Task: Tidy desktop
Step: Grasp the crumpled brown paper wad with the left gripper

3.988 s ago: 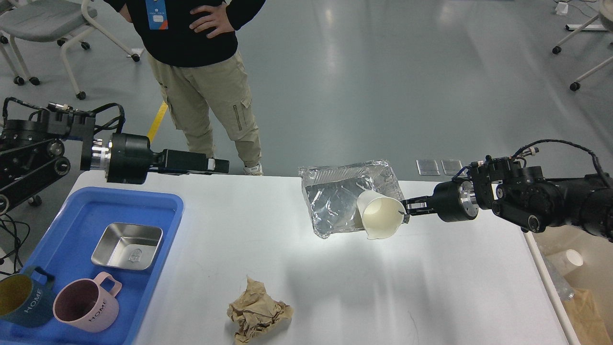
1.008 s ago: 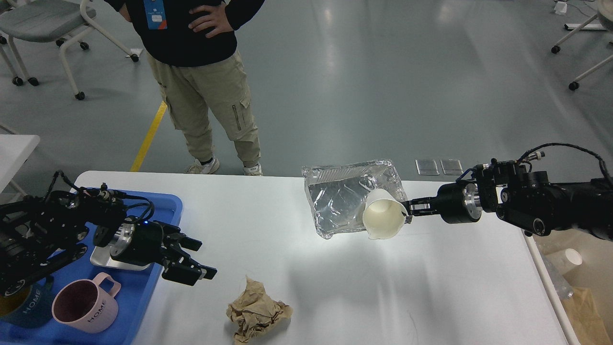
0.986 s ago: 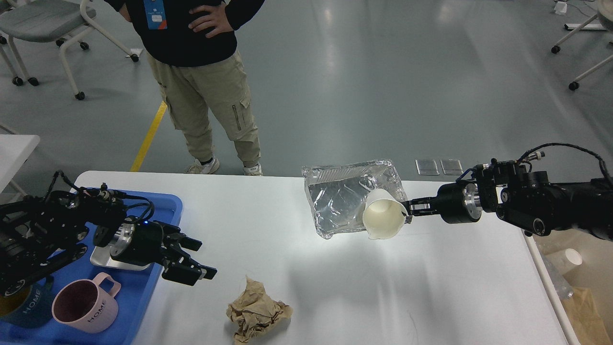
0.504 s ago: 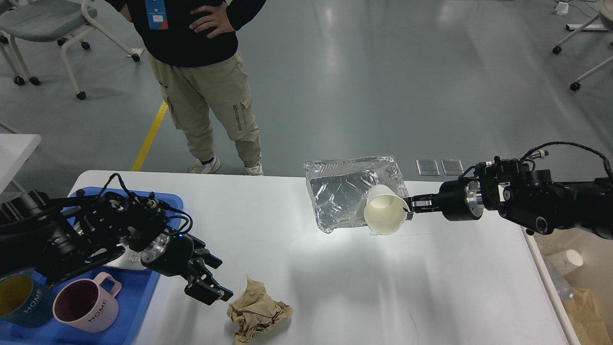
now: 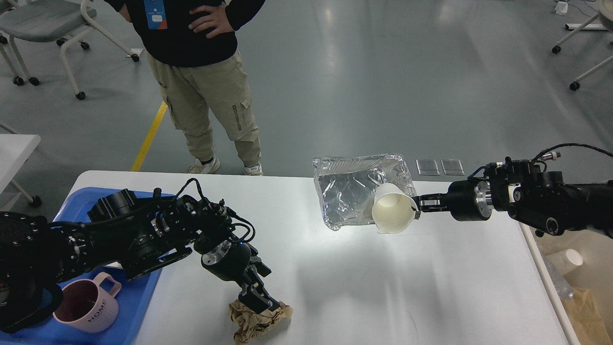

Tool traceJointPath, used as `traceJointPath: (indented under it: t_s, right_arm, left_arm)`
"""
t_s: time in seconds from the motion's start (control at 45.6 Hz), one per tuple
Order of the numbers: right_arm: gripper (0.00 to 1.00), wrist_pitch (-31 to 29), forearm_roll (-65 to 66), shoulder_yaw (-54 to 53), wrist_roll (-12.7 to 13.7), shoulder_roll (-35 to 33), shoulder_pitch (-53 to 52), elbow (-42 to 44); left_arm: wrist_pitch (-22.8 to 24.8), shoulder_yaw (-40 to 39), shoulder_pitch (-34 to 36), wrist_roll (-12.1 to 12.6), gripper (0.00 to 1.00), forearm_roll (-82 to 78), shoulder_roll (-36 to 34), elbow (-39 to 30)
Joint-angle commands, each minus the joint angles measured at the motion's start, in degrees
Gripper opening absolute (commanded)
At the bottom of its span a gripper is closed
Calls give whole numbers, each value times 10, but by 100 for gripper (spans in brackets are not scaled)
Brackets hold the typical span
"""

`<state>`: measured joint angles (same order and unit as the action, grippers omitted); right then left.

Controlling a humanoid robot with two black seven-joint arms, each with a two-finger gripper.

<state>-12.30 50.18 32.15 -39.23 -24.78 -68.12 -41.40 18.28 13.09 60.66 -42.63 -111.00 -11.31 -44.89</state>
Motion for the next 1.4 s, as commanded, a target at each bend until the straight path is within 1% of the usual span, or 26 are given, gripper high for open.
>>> traceJointPath:
  t_s: [0.0, 0.175, 0.263, 0.373, 0.46, 0.526, 0.614, 0.657, 0.723, 0.767, 0.92, 0.986, 1.03, 1.074, 1.096, 1.118, 1.14, 1.161, 1.381]
  right_arm:
    - [0, 0, 0, -2, -1, -1, 0, 0]
    - [0, -1, 0, -3, 0, -1, 0, 2]
    - [0, -1, 0, -3, -1, -1, 1, 2]
    - [0, 0, 0, -3, -1, -1, 2, 2]
    - [0, 0, 0, -4, -1, -1, 3, 2]
    - [0, 0, 0, -4, -1, -1, 2, 1]
    - [0, 0, 0, -5, -1, -1, 3, 1]
    - [0, 0, 0, -6, -1, -1, 3, 1]
    - [0, 0, 0, -11, -1, -2, 2, 1]
    - [0, 0, 0, -13, -1, -2, 3, 1]
    - [0, 0, 0, -15, -1, -2, 3, 1]
    - [0, 0, 0, -17, -1, -4, 3, 1]
    - [0, 0, 0, -19, -1, -7, 3, 1]
    - [0, 0, 0, -22, -1, -7, 3, 0]
    - [0, 0, 0, -22, -1, -8, 3, 0]
    - [0, 0, 0, -22, -1, -8, 3, 0]
    - [0, 0, 0, -22, -1, -7, 3, 0]
    - [0, 0, 0, -23, -1, -7, 3, 0]
    - [0, 0, 0, -22, -1, -8, 5, 1]
  left_arm:
    - [1, 2, -4, -5, 92, -1, 9, 6]
    - [2, 24, 3, -7, 92, 0, 9, 6]
    - [4, 32, 6, -13, 92, -3, 6, 6]
    - [3, 64, 10, -25, 92, -4, 6, 6]
    - [1, 81, 10, -35, 90, -4, 8, 6]
    - [0, 89, 8, -54, 85, -5, 8, 6]
    - [0, 96, 9, -77, 74, -9, 7, 6]
    - [-1, 101, 10, -84, 69, -8, 6, 6]
    - [-4, 106, 13, -95, 58, -8, 4, 6]
    - [-10, 109, 13, -101, 54, -8, 3, 7]
    - [-29, 121, 14, -104, 49, -9, 0, 7]
    - [-34, 126, 14, -104, 45, -8, -2, 7]
    - [-39, 129, 14, -104, 40, -9, -5, 7]
    - [-42, 134, 13, -104, 34, -9, -8, 8]
    - [-42, 136, 14, -105, 26, -8, -10, 7]
    - [-41, 138, 13, -105, 15, -8, -11, 8]
    - [-40, 141, 14, -107, 7, -8, -11, 9]
    - [-40, 142, 14, -110, 2, -8, -12, 12]
    - [-40, 145, 19, -119, 1, -5, -42, 14]
